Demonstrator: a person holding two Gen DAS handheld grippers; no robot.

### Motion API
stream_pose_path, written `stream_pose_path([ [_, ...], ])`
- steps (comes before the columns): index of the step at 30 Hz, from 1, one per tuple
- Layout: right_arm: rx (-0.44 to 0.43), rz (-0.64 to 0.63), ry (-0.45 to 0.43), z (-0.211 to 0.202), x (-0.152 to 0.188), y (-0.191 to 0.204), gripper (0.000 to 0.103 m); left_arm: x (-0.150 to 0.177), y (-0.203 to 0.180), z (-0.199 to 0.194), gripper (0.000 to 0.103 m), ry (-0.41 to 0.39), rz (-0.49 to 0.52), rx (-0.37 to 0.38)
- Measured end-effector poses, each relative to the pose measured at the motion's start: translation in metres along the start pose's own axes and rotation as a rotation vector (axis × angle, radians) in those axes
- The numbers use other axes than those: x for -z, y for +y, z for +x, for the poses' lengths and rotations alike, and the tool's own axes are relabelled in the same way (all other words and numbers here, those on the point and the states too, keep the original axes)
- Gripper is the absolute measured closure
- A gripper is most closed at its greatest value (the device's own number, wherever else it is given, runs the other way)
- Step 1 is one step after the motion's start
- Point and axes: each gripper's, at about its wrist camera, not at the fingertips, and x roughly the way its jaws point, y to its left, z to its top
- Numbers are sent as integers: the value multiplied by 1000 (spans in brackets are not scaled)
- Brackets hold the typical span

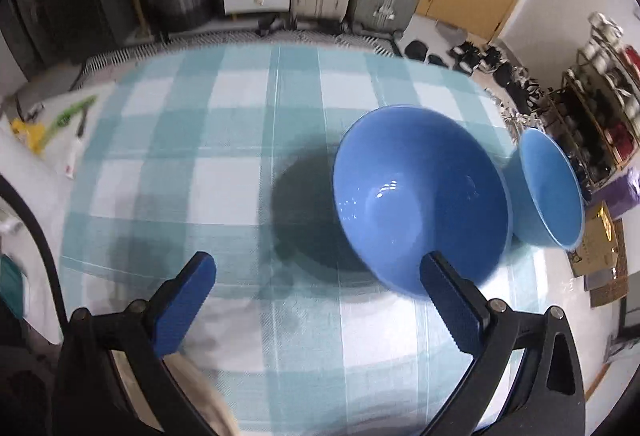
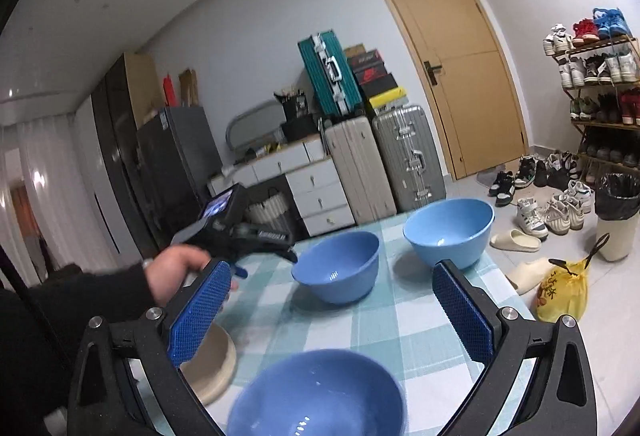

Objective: Organize plates and bowls

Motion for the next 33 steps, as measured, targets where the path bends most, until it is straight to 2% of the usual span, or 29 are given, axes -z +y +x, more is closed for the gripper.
stream_pose_path([
  [3, -49, 32, 42, 10, 2, -2, 1, -7, -5, 26, 1, 56, -2, -42],
  [5, -61, 41, 79, 17, 3, -2, 1, -11, -12, 38, 1, 63, 12, -14],
  [9, -69, 21, 97, 22, 6, 4, 1, -16, -25, 60, 3, 102, 52, -13],
  [13, -70, 9, 116, 26, 8, 5, 1, -20, -29, 73, 21, 133, 43, 32],
  [17, -68, 91, 180, 40, 11, -7, 1, -22, -30, 77, 64, 157, 36, 62],
  [19, -66, 173, 216, 45, 12, -18, 1, -23, -27, 82, 71, 186, 25, 98],
  [20, -75, 201, 227, 48, 12, -23, 1, -23, -27, 83, 78, 189, 27, 101],
  [22, -80, 263, 248, 51, 11, -31, 1, -21, -28, 83, 85, 194, 47, 87],
  [25, -81, 282, 256, 53, 1, -36, 1, -17, -23, 83, 94, 213, 42, 96],
  [29, -90, 255, 272, 65, -21, -34, 1, -10, -15, 78, 96, 216, 50, 67],
  [33, -90, 229, 334, 110, -50, -37, 1, -2, -5, 71, 96, 235, 40, 82],
])
